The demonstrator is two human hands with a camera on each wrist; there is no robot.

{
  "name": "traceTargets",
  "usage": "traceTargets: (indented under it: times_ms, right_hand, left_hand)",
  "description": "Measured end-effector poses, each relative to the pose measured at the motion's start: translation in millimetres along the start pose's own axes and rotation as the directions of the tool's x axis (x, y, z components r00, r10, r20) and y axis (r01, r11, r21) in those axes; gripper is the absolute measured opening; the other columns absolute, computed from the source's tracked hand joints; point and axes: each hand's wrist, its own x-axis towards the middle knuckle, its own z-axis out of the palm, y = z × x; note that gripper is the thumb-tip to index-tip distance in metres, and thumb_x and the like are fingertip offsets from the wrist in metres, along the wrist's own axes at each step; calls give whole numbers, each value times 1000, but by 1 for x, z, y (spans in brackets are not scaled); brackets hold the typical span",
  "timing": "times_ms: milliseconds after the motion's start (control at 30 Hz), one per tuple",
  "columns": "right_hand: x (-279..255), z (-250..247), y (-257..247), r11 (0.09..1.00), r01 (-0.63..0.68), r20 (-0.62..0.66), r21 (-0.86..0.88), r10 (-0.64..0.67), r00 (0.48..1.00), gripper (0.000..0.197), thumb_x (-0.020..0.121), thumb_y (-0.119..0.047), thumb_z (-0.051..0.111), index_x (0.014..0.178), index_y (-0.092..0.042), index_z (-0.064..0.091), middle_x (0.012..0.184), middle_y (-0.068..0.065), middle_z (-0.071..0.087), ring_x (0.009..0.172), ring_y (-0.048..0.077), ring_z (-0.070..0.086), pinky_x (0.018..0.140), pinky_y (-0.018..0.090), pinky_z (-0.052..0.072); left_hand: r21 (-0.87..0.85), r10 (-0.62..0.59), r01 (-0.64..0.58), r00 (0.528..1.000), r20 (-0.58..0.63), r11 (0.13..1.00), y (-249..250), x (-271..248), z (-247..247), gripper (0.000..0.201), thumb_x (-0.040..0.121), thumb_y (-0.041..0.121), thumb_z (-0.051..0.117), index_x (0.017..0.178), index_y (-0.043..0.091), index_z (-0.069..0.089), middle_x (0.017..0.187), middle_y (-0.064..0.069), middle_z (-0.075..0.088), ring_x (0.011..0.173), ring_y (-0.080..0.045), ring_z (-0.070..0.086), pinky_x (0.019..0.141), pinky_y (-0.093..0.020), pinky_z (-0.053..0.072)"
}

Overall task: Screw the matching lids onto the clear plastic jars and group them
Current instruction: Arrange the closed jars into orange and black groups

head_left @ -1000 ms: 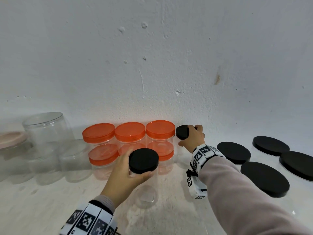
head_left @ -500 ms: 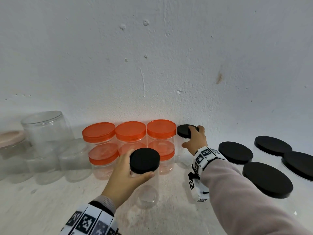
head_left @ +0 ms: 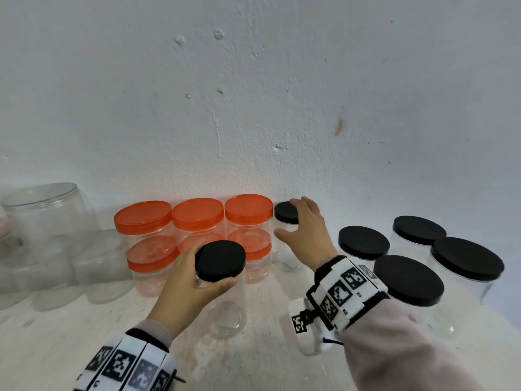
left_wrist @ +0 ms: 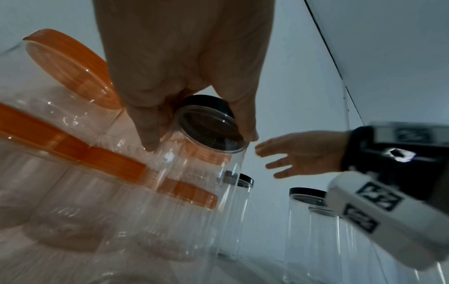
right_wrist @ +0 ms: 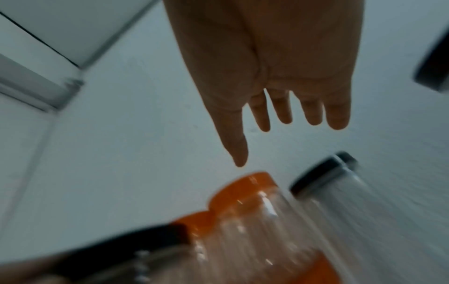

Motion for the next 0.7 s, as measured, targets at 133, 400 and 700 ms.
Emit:
traceTargets:
  times_ms: [133, 400, 700]
  right_hand:
    - [-48, -41, -10, 991, 108, -8, -78, -109, 994, 66, 85, -33, 67, 142, -20, 39, 144, -3, 34, 131, 16, 34, 101, 21, 28]
    - [-101, -111, 38, 880, -206, 52, -427, 251, 967, 82, 80, -57, 59, 147, -25, 24, 149, 1, 25, 138, 23, 20, 110, 35, 25]
    - [-114, -116, 60, 884, -226, 82, -408, 282, 956, 74, 81, -43, 63, 143, -29, 25, 125, -1, 30, 112, 21, 33, 85, 26, 31]
  left_hand:
    - [6, 1, -1, 1000, -7, 1000, -1, 0, 1, 69, 54, 55, 73, 113, 47, 39, 113, 26, 44, 108, 3, 47, 93, -25, 41]
    - [-5, -4, 4, 1000, -4, 1000, 0, -1, 1, 77, 55, 52, 76, 121, 39, 40, 115, 25, 47, 106, 3, 50, 77, -13, 41]
    - [-15, -127, 126, 991, -42, 992, 8, 4, 11, 103, 51, 55, 76, 138, 23, 32, 121, 8, 47, 111, -14, 49, 88, -28, 42]
